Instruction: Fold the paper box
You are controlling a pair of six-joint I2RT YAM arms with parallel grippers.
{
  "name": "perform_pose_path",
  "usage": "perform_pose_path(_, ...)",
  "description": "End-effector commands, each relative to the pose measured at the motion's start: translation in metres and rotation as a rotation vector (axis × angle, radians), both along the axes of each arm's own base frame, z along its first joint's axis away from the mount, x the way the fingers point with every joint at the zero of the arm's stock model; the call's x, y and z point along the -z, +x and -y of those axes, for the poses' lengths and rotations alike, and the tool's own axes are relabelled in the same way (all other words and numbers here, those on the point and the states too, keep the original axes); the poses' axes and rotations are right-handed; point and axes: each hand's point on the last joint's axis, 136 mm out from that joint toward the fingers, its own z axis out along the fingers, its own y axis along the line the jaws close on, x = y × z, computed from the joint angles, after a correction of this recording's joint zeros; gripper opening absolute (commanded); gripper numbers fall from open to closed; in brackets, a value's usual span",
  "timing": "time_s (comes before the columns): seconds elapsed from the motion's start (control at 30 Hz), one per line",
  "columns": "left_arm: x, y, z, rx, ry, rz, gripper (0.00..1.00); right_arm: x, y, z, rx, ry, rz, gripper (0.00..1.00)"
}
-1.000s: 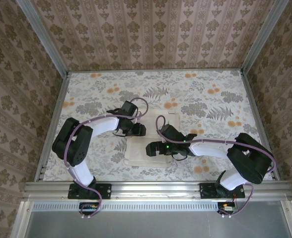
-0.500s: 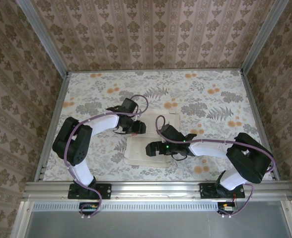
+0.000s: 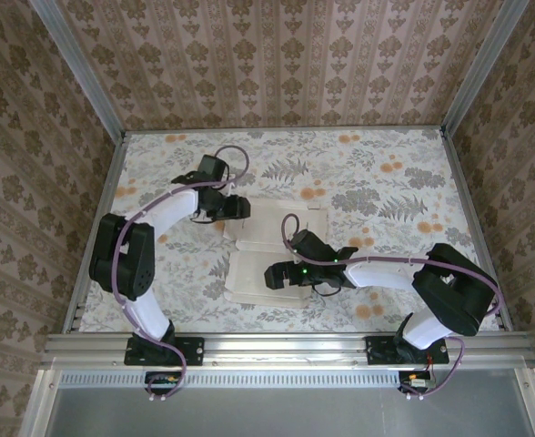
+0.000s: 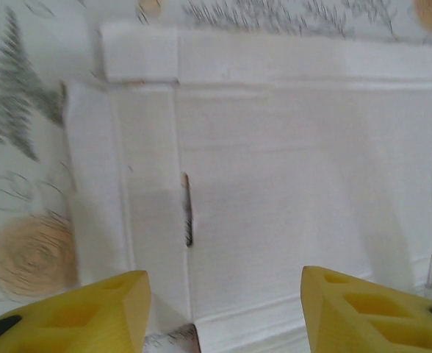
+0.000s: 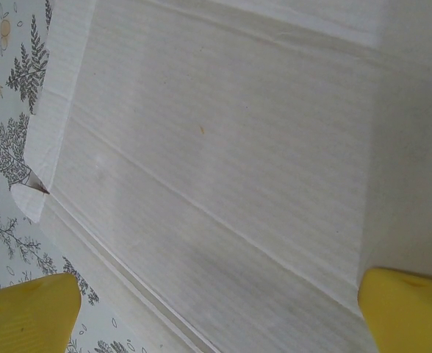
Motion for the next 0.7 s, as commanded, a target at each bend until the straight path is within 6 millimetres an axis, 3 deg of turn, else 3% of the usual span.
perform_pose_path(0.0, 0.005, 0.018, -0.01, 0.003, 0.042, 0.012, 0.56, 0.028, -0.022, 0.012, -0.036, -0.092, -0.08, 1.0)
perform_pose_path(0.33, 0.024, 0.066, -0.008, -0.007, 0.095, 0.024, 0.61, 0.028, -0.024, 0.01, -0.047, -0.102, -0.076, 1.0)
perform_pose_path(0.67, 0.044, 0.081, 0.0, 0.01, 0.092, 0.003, 0.62, 0.031, -0.026, 0.013, -0.05, -0.118, -0.077, 1.0)
